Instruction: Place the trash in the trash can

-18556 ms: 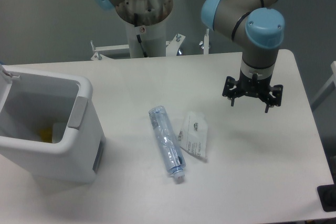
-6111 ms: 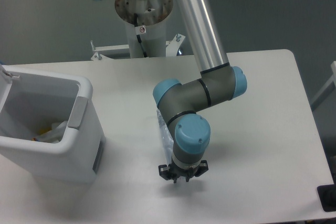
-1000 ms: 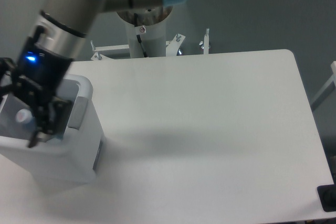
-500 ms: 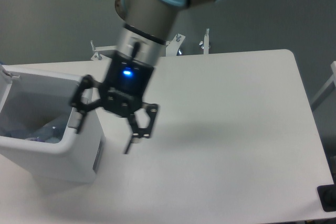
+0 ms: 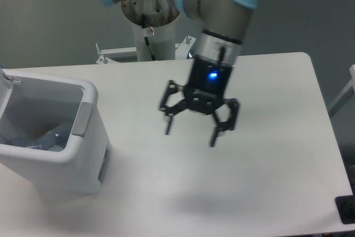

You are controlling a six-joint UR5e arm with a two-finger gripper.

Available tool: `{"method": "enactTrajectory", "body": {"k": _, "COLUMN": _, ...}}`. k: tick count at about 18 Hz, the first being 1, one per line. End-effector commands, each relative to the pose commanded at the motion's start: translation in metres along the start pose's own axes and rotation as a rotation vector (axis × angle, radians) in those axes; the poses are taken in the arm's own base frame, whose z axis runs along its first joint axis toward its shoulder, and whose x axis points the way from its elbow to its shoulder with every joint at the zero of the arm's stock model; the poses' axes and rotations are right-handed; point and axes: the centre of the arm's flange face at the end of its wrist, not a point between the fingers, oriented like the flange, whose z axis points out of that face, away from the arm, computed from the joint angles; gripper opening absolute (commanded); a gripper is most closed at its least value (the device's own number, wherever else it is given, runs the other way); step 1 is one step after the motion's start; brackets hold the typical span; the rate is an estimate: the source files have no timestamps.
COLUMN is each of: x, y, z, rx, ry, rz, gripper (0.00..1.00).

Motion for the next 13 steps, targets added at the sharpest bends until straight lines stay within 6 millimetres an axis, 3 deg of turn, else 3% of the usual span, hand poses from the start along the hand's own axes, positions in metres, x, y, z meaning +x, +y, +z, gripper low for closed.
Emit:
{"method": "enactTrajectory", "body": {"k": 2, "x": -0.037, "y": 0.030, "z": -0.004, "rx": -0.020, "ry": -0.024, "rz": 0.056, "gripper": 1.00}}
{"method": "enactTrajectory", "body": {"k": 4, "x": -0.055, "y": 0.042, "z": -0.005, "rx": -0.049, "ry": -0.055, "rz": 0.087, "gripper": 1.00}}
{"method": "enactTrajectory", "body": {"k": 9, "x": -0.074, "y": 0.060, "z": -0.008, "rx": -0.260, "ry": -0.263, "rz": 0.103, "gripper": 1.00}}
{"method": "enactTrajectory", "body": {"k": 13, "x": -0.081, "y": 0.066, "z": -0.002, "rx": -0.388, "ry": -0.290, "rz": 0.155, "gripper": 1.00}}
